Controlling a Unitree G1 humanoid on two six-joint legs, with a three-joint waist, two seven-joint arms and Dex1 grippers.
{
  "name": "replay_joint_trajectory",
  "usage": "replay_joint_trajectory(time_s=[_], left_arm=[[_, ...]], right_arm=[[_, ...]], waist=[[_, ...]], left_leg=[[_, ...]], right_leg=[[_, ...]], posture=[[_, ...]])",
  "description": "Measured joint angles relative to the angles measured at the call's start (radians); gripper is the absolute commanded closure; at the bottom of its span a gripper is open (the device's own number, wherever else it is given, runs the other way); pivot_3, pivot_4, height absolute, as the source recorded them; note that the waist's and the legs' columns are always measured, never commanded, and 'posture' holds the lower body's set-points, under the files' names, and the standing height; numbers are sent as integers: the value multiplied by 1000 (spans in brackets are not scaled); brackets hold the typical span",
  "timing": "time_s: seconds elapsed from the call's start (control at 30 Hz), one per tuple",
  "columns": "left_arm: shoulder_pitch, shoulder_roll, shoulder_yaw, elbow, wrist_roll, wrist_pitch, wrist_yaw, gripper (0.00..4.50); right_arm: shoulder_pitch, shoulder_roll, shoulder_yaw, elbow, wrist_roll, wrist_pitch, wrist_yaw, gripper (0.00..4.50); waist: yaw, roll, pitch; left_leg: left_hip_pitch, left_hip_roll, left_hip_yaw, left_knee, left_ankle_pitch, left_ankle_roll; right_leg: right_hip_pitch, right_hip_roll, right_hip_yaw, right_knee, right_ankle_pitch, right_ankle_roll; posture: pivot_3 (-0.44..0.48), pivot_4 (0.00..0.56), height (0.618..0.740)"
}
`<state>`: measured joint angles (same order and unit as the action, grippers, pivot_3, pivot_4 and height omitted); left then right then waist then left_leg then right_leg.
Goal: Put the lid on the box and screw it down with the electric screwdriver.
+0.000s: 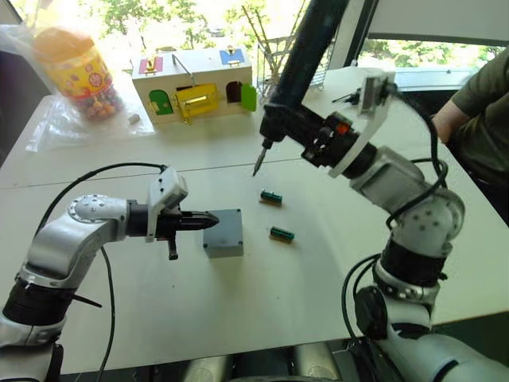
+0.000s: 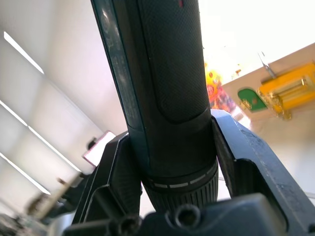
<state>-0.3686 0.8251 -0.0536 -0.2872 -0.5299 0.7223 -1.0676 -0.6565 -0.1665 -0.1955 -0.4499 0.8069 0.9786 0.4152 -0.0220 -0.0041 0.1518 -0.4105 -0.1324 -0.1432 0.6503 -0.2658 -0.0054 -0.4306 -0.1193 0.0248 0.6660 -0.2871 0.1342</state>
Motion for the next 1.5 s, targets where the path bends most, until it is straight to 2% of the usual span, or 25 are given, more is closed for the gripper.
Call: replay_joint_trajectory(time_s=[0.13, 0.23, 0.3, 0.7, 1.3, 1.5], left_arm=[[-12, -43, -25, 34, 48, -45, 30, 4500], [-11, -50, -36, 47, 70, -70, 34, 3619], [-11, -50, -37, 50, 74, -77, 34, 2721], [16, -12, -34, 35, 72, -84, -1, 2721], [25, -5, -36, 35, 86, -117, -4, 2721], [25, -5, -36, 39, 90, -124, -4, 2721]], right_arm=[[127, 47, 145, -12, -78, -125, 15, 2732], [168, 40, 223, 0, -151, -225, 38, 2732], [183, 39, 251, 18, -184, -271, 48, 2732], [206, 52, 332, 152, -314, -462, 69, 2732], [228, 68, 395, 202, -380, -556, 103, 2732], [228, 80, 371, 218, -369, -555, 93, 2732]], waist=[[-18, 0, 0], [-21, 0, 0], [-21, 0, 0], [-22, 0, 0], [-22, 0, 0], [-21, 0, 0]], left_leg=[[0, 0, 1, 2, 1, -1], [2, 1, 1, 1, 1, -1], [2, 1, 1, 0, 1, -1], [2, 1, 1, -1, 1, -1], [3, 1, 1, 0, 1, -1], [3, 1, 1, 0, 1, -1]], right_leg=[[1, 0, 0, 0, 0, 0], [1, 0, 0, 1, 0, 0], [0, 0, 0, 0, 0, 0], [0, 0, 0, 0, 0, 0], [1, 1, 0, 0, 0, 0], [2, 1, 0, 0, 0, 0]], posture=[[0, 150, 740], [0, 150, 740], [0, 150, 740], [0, 150, 740], [0, 150, 740], [0, 150, 740]])
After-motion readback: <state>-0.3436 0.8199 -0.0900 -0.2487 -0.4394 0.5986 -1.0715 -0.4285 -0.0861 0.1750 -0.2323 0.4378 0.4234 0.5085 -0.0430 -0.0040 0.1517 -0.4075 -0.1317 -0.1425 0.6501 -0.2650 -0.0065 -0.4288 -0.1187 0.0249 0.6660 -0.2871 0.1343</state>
